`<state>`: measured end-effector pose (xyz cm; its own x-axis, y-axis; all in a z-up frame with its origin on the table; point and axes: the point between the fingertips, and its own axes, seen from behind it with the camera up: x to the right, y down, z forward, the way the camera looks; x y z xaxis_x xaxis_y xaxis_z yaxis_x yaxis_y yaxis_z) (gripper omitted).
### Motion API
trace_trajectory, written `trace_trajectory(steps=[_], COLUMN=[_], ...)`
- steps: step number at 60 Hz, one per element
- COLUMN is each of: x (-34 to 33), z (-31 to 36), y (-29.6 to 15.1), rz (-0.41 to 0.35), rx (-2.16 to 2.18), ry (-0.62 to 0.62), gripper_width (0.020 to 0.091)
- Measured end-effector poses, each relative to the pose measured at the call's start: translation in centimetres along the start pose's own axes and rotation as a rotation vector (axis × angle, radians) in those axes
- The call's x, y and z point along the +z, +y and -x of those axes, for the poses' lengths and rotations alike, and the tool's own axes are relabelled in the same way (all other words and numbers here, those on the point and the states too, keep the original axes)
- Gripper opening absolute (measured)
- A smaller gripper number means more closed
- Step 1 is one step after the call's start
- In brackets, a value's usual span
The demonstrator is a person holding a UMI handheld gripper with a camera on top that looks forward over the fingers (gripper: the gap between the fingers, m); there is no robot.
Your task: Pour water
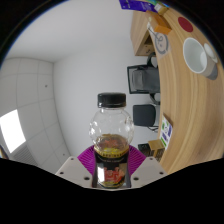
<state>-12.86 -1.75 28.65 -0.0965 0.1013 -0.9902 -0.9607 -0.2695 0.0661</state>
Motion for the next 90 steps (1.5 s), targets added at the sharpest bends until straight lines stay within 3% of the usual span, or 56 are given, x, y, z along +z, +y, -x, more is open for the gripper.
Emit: trace_trajectory(steps=[6,16,30,44,59,69,75,90], x=[-1.8,-3.8,-4.0,-3.8,-6.1,-9.0,-10.2,-12.5], z=[-2.1,-6.8,-9.4,-4.6,1.9,-3.0,-7.2,-15.4], y=[-5.3,-10.0,-11.0,-13.4,-25.1,-32.3,-36.1,-39.0], rz=[-0.051,-0.101,-0.077,0.022,-0.076,-0.104,-0.068,0.000], rx=[0.207,0.467,0.463,-0.204,-1.140,-1.447,-1.530,-1.543], ry=[-0.003,0.026,0.090,0.183,0.299,0.473,0.587,0.693], gripper_width=[0.0378,0.0375,0.0375,0.0378,0.0378,0.0377,0.0376,0.0380])
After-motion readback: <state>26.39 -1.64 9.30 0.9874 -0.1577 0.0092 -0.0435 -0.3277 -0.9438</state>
